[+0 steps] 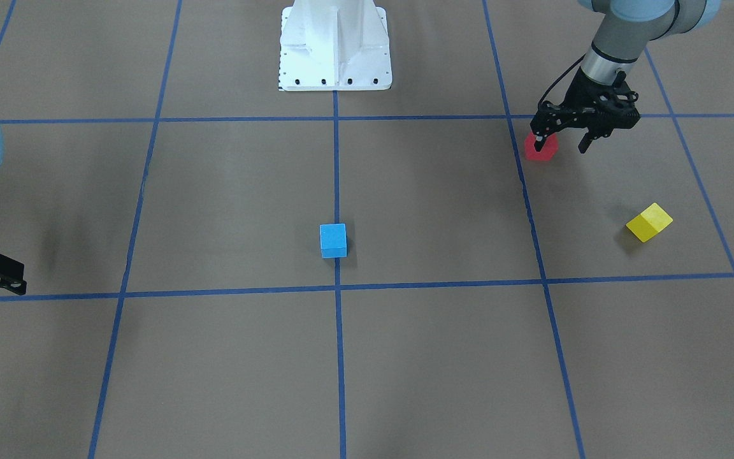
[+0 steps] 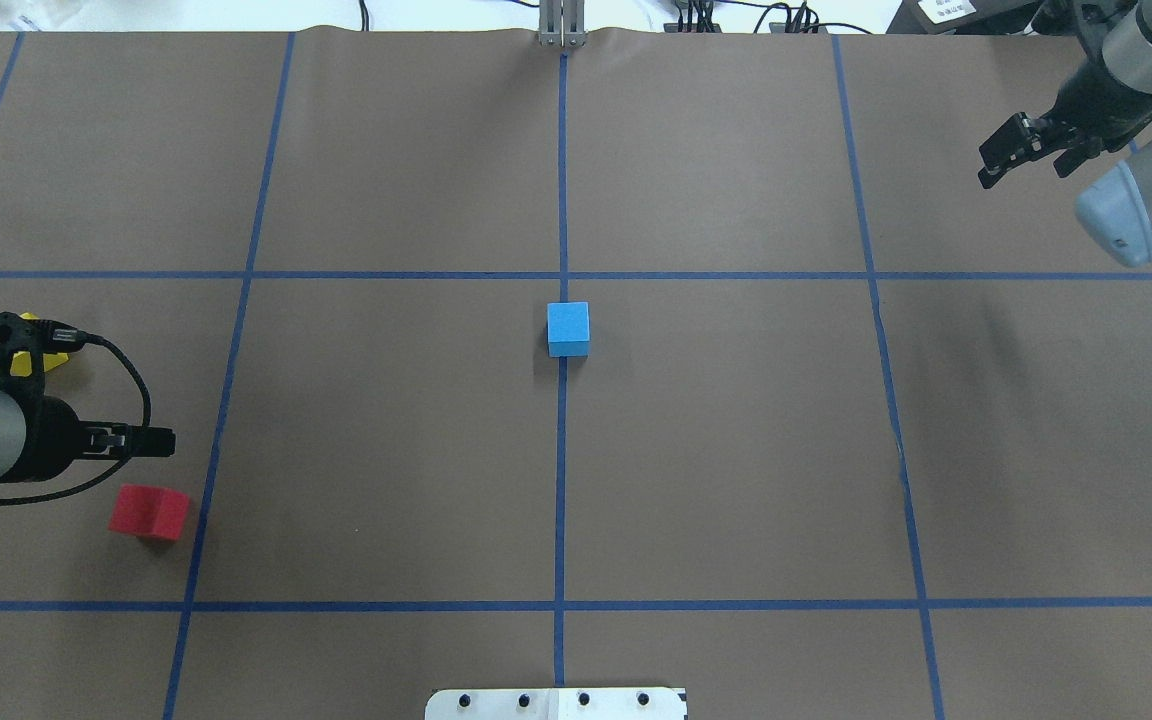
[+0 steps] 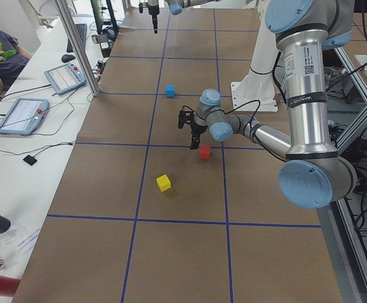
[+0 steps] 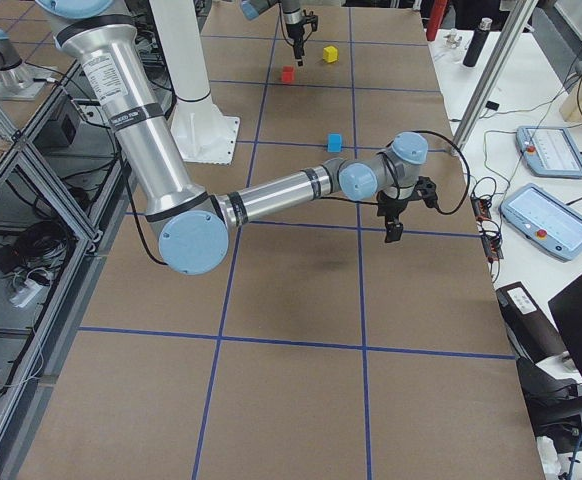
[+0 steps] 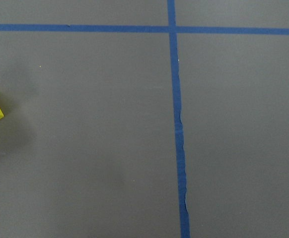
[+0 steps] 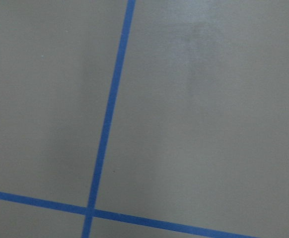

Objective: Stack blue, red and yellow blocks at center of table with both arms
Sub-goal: 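Withdraw the right gripper while the left gripper grasps the red cube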

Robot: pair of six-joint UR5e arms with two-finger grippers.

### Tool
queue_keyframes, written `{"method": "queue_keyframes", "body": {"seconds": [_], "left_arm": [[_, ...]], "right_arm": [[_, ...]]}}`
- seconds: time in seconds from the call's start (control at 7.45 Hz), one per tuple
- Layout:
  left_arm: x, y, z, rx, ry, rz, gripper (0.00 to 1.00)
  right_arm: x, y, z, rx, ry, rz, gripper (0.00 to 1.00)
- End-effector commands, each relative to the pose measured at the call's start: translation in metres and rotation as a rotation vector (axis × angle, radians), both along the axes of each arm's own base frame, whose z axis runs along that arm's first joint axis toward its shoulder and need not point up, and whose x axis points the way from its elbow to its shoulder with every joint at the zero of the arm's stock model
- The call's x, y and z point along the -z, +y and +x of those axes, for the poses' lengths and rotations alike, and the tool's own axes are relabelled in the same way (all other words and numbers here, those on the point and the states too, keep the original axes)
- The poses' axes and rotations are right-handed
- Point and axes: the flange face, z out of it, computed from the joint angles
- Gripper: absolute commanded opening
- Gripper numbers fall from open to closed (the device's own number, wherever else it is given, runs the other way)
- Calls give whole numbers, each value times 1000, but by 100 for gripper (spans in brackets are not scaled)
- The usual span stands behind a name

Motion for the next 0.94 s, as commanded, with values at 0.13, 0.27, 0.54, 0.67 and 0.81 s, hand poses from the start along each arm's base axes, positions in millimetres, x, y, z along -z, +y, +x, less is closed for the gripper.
{"method": "queue_keyframes", "body": {"seconds": [0.13,0.27,0.54,0.67,0.81], "left_arm": [[-16,12,19,-37,-31,-4,99],[-18,15,23,-49,-34,-5,99],[-27,21,32,-71,-38,-5,99],[-30,22,34,-76,-27,-1,99],[-32,24,37,-84,-23,-1,98]], "right_arm": [[-11,10,8,1,4,-1,100],[-11,10,10,-2,4,-1,100],[-14,13,14,-6,5,-4,100],[-13,14,16,-7,3,-3,100],[-12,15,17,-9,3,-3,100]]}}
